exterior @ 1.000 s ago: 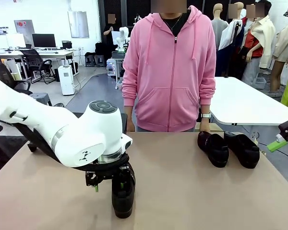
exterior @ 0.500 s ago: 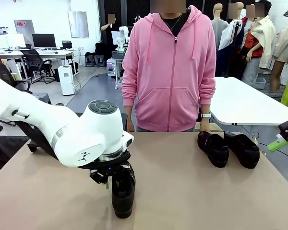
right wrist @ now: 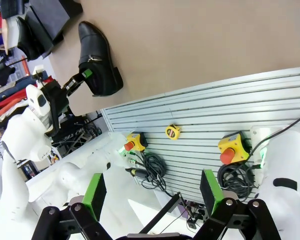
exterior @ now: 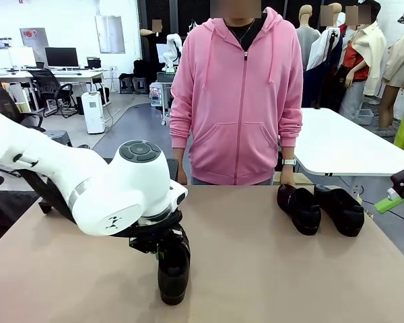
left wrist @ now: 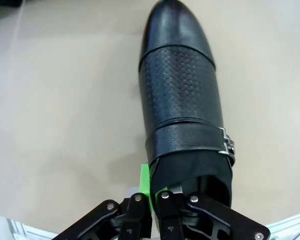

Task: Organize the shoes by placing them on the stand.
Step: Place the Shoe from the middle of the table onto the Shoes Stand.

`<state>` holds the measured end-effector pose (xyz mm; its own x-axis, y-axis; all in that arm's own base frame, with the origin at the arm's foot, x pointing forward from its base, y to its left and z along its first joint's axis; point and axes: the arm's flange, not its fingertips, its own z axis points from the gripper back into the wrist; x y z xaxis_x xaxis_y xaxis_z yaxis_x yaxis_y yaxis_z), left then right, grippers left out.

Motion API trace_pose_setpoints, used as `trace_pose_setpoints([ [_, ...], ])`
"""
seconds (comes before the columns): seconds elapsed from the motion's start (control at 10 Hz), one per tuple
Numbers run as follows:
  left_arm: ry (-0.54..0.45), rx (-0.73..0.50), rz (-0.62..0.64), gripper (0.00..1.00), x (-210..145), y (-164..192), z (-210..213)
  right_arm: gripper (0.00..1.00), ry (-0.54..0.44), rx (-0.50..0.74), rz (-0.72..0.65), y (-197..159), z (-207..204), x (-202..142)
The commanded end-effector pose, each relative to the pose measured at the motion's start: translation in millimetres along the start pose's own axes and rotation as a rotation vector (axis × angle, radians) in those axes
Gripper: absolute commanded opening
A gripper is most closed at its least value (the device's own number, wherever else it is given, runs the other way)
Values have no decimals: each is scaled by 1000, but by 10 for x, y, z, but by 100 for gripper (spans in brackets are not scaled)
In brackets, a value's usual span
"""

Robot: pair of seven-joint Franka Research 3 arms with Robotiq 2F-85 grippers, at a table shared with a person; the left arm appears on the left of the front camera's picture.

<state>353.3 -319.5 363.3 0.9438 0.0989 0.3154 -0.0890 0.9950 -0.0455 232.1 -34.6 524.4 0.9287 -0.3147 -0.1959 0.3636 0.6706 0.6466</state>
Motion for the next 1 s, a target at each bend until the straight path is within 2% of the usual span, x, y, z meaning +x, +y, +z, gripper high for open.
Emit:
trace_pose_setpoints([
  [0.0, -105, -135, -113, 0, -81, 197, 520, 100, 4, 25, -9, 39, 18, -4],
  [0.2, -180, -199, -224, 0, -155, 461, 1144, 100, 4, 25, -9, 39, 18, -4],
  [0.3, -242, -165, -161, 0, -112, 708, 1404, 100, 4, 25, -9, 39, 18, -4],
  [0.4, -301, -107, -40, 0, 40, 1032, 1538, 100, 4, 25, -9, 39, 18, -4],
  [0.5, -330, -77, 85, 0, 225, 1406, 1587, 100, 4, 25, -9, 39, 18, -4],
  [0.7, -342, -82, 243, 0, 377, 2193, 1610, 100, 4, 25, -9, 39, 18, -4],
  [0.8, -375, -131, 269, 0, 262, 2384, 1674, 100, 4, 25, -9, 39, 18, -4],
  [0.9, -395, -168, 370, 0, 20, 2468, 1820, 100, 4, 25, -9, 39, 18, -4],
])
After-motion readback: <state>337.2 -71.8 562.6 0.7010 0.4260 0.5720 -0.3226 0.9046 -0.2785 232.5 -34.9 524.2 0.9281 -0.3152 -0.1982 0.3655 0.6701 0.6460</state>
